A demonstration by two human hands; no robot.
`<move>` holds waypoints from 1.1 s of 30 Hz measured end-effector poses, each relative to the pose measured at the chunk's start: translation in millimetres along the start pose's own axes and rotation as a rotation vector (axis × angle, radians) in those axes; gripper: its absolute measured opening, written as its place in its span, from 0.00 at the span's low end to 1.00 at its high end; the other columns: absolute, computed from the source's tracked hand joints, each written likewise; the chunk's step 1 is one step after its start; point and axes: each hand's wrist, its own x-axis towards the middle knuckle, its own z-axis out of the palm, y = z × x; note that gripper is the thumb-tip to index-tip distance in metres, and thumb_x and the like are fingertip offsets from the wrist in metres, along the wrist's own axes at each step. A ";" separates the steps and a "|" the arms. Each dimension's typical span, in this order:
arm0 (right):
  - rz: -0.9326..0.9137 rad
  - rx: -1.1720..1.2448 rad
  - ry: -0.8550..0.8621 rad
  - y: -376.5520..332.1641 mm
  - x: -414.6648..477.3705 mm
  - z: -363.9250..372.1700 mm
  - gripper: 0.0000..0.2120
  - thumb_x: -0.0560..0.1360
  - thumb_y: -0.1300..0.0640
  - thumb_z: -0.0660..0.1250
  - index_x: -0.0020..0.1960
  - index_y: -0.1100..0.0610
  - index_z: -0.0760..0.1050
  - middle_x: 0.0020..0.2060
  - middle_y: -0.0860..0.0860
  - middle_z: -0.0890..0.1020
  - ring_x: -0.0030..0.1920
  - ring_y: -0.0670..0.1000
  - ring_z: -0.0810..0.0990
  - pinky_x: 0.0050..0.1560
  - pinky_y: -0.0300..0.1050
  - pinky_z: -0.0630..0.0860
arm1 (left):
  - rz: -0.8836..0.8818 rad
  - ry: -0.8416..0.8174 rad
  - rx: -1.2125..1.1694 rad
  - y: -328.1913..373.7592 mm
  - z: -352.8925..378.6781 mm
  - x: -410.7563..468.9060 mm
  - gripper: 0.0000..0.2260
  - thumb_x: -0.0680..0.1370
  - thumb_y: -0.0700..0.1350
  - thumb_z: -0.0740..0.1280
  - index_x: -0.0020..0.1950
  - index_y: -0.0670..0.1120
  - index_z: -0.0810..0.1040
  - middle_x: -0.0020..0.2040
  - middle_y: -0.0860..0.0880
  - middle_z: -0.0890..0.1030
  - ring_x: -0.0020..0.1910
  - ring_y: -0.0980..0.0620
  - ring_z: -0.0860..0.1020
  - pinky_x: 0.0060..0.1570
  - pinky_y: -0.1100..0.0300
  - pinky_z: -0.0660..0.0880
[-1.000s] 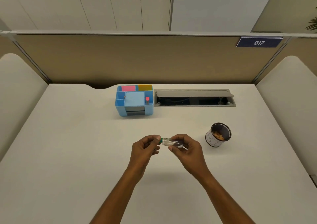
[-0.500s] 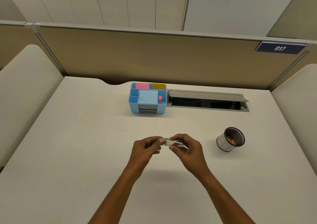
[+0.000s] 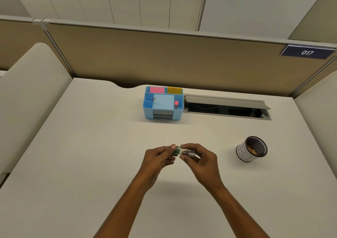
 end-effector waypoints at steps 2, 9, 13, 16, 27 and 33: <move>-0.013 -0.021 0.004 -0.5 1.2 2.7 0.14 0.72 0.67 0.78 0.55 0.54 0.84 0.49 0.45 0.88 0.52 0.49 0.87 0.52 0.37 0.83 | -0.012 -0.008 -0.025 1.7 -3.6 0.5 0.16 0.70 0.57 0.75 0.50 0.47 0.90 0.46 0.45 0.89 0.43 0.50 0.85 0.45 0.61 0.81; 0.031 -0.027 0.003 -1.9 6.6 13.3 0.16 0.70 0.64 0.80 0.56 0.56 0.86 0.48 0.43 0.89 0.50 0.46 0.88 0.51 0.35 0.83 | -0.007 -0.067 -0.045 8.5 -16.8 4.3 0.16 0.70 0.54 0.76 0.53 0.46 0.89 0.46 0.45 0.89 0.43 0.52 0.84 0.47 0.61 0.81; 0.076 -0.021 -0.014 -5.0 11.2 16.7 0.16 0.69 0.64 0.80 0.56 0.55 0.86 0.48 0.44 0.90 0.48 0.46 0.89 0.50 0.35 0.83 | 0.006 -0.093 -0.031 10.5 -24.3 6.1 0.17 0.69 0.55 0.76 0.52 0.47 0.89 0.44 0.46 0.89 0.42 0.53 0.84 0.46 0.61 0.81; 0.100 -0.007 -0.037 -10.0 14.8 20.1 0.16 0.70 0.64 0.80 0.56 0.55 0.86 0.47 0.48 0.90 0.45 0.50 0.90 0.49 0.40 0.85 | 0.030 -0.137 -0.020 12.9 -30.6 8.4 0.17 0.70 0.56 0.76 0.52 0.47 0.89 0.44 0.46 0.88 0.42 0.53 0.83 0.48 0.60 0.81; 0.066 -0.059 -0.068 -13.4 26.9 28.4 0.15 0.72 0.64 0.78 0.58 0.59 0.85 0.48 0.51 0.90 0.43 0.49 0.90 0.48 0.41 0.86 | 0.041 -0.148 0.037 21.1 -38.1 22.8 0.19 0.69 0.57 0.76 0.52 0.45 0.89 0.42 0.44 0.88 0.38 0.52 0.82 0.42 0.60 0.80; 0.071 -0.119 -0.108 -9.3 46.6 31.4 0.17 0.72 0.62 0.78 0.60 0.52 0.84 0.52 0.45 0.88 0.51 0.44 0.87 0.54 0.38 0.84 | 0.070 -0.031 0.008 19.1 -38.3 36.2 0.15 0.69 0.56 0.77 0.52 0.50 0.89 0.46 0.45 0.89 0.42 0.49 0.86 0.44 0.61 0.82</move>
